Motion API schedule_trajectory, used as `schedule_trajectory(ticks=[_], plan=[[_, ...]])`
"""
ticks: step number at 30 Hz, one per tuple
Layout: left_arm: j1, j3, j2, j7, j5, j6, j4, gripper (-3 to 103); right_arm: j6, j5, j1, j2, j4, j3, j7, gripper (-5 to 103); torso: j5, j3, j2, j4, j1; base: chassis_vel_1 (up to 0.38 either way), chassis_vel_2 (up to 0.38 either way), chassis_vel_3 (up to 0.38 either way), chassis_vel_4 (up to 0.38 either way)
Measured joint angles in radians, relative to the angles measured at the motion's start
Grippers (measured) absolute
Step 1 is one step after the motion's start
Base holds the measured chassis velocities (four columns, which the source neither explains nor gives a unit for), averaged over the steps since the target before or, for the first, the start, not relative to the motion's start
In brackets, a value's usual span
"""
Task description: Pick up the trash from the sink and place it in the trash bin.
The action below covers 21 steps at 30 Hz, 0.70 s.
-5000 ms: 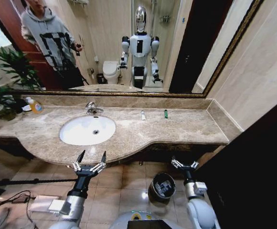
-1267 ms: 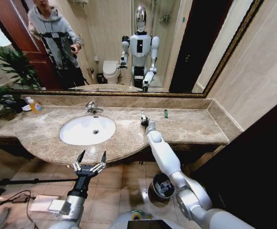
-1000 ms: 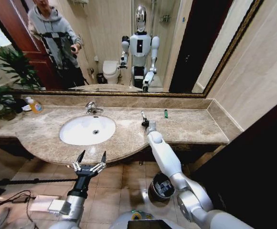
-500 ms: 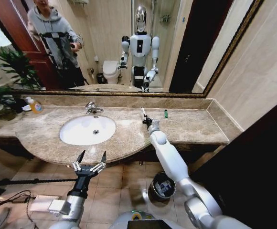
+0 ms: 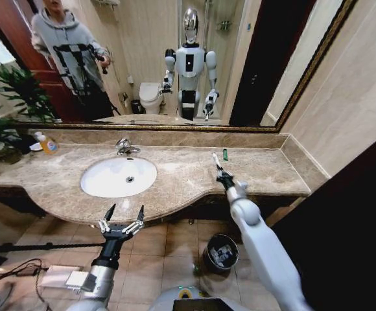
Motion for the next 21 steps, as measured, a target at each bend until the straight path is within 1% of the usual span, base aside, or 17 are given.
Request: schedule_trajectory(ticks=[1, 3, 5, 8, 9, 11, 12, 14, 15, 17, 18, 19, 21], plan=[[0.0, 0.0, 0.0, 0.0, 0.0, 0.0, 0.0, 100, 0.0, 0.0, 0.0, 0.0, 0.0, 0.0, 0.0, 0, 0.0, 0.0, 0.0, 0.0, 0.0, 0.0, 0.0, 0.0, 0.0], [0.0, 0.0, 0.0, 0.0, 0.0, 0.0, 0.0, 100, 0.033, -0.039, -0.131, 0.02, 0.073, 0.057, -0.013, 0, 0.0, 0.0, 0.0, 0.0, 0.0, 0.0, 0.0, 0.0, 0.0], [0.0, 0.0, 0.0, 0.0, 0.0, 0.0, 0.0, 100, 0.041, -0.048, -0.161, 0.028, 0.088, 0.068, -0.016, 0, -0.0001, 0.0, 0.0, -0.0002, 0.0, 0.0, 0.0, 0.0, 0.0], [0.0, 0.0, 0.0, 0.0, 0.0, 0.0, 0.0, 100, 0.108, -0.107, -0.309, 0.087, 0.158, 0.113, -0.021, 0, 0.0001, 0.0, 0.0, -0.0002, 0.0, 0.0, 0.0, 0.0, 0.0], [0.0, 0.0, 0.0, 0.0, 0.0, 0.0, 0.0, 100, 0.108, -0.107, -0.309, 0.087, 0.158, 0.113, -0.021, 0, 0.0001, 0.0, 0.0, -0.0002, 0.0, 0.0, 0.0, 0.0, 0.0], [0.0, 0.0, 0.0, 0.0, 0.0, 0.0, 0.0, 100, 0.152, -0.133, -0.369, 0.111, 0.176, 0.117, -0.021, 0, -0.0001, 0.0, 0.0, -0.0004, 0.0, 0.0, 0.0, 0.0, 0.0], [0.0, 0.0, 0.0, 0.0, 0.0, 0.0, 0.0, 100, 0.152, -0.133, -0.369, 0.111, 0.176, 0.117, -0.021, 0, -0.0001, 0.0, 0.0, -0.0004, 0.0, 0.0, 0.0, 0.0, 0.0], [0.0, 0.0, 0.0, 0.0, 0.0, 0.0, 0.0, 100, 0.178, -0.147, -0.391, 0.116, 0.18, 0.111, -0.022, 0, 0.0002, 0.0, 0.0, 0.0003, 0.0, 0.0, 0.0, 0.0, 0.0], [0.0, 0.0, 0.0, 0.0, 0.0, 0.0, 0.0, 100, 0.201, -0.157, -0.425, 0.126, 0.186, 0.114, -0.021, 0, -0.0002, 0.0, 0.0, 0.0004, 0.0, 0.0, 0.0, 0.0, 0.0], [0.0, 0.0, 0.0, 0.0, 0.0, 0.0, 0.0, 100, 0.241, -0.165, -0.488, 0.145, 0.196, 0.125, -0.009, 0, -0.0004, 0.0, 0.0, -0.0002, 0.0, 0.0, 0.0, 0.0, 0.0], [0.0, 0.0, 0.0, 0.0, 0.0, 0.0, 0.0, 100, 0.256, -0.166, -0.511, 0.153, 0.2, 0.13, -0.003, 0, -0.0001, 0.0, 0.0, -0.0001, 0.0, 0.0, 0.0, 0.0, 0.0], [0.0, 0.0, 0.0, 0.0, 0.0, 0.0, 0.0, 100, 0.256, -0.166, -0.511, 0.153, 0.2, 0.13, -0.003, 0, -0.0001, 0.0, 0.0, -0.0001, 0.0, 0.0, 0.0, 0.0, 0.0], [0.0, 0.0, 0.0, 0.0, 0.0, 0.0, 0.0, 100, 0.295, -0.169, -0.574, 0.172, 0.201, 0.146, 0.007, 0, -0.0004, 0.0, 0.0, -0.0003, 0.0, 0.0, 0.0, 0.0, 0.0]])
